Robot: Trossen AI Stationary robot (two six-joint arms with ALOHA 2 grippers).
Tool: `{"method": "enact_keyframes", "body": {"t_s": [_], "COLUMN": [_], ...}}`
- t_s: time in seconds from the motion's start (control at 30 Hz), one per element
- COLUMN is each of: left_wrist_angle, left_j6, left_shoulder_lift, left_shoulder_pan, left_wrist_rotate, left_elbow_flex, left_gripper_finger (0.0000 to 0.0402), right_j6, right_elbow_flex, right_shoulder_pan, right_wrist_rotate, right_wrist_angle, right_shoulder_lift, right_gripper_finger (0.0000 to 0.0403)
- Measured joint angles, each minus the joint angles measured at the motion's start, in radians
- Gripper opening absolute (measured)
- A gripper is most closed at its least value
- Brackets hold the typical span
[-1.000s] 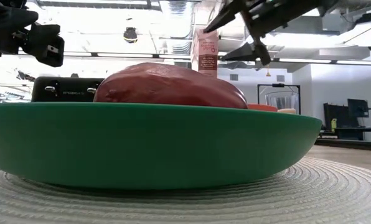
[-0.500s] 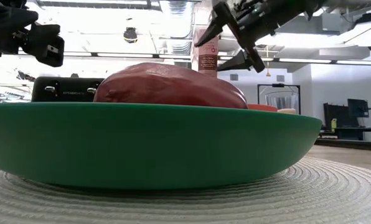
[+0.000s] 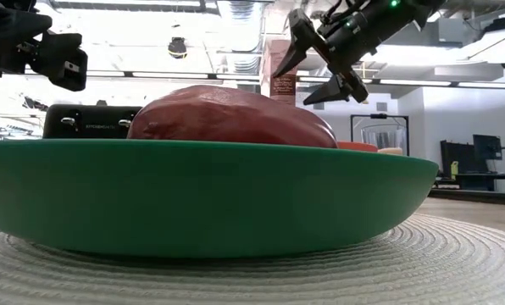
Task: Arrange a breakfast setting
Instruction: Pour the cereal from the cereal box into the orange bowl
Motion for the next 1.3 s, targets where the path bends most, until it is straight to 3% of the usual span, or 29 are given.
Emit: {"method": "enact_keyframes", "body": {"t_s": [0.27,0.5,0.9,1.3], "left_wrist_angle": [0.000,0.000,0.000,0.001], "left_j6": [0.000,0.000,0.000,0.000], "left_shoulder_lift": [0.000,0.000,0.000,0.000], "left_shoulder_pan": [0.000,0.000,0.000,0.000], "left_wrist_rotate": [0.000,0.000,0.000,0.000], "left_elbow_flex": [0.000,0.000,0.000,0.000], "left_gripper_finger": [0.0144,0.0144,0.0144,0.0144], "right_j6": [0.072,0.074,0.073,0.060], "right_elbow_flex": [0.000,0.040,0.050,0.072], "right_shoulder_pan": [0.001,0.009,-0.034,-0.068], "right_wrist_rotate": [0.015,0.111,0.108,0.095], "right_wrist_angle": [0.015,0.017,0.019,0.110], "right_shoulder_lift": [0.095,0.148,0.154,0.274], "right_gripper_finger": [0.0400,0.0400,0.0400,0.0400]}}
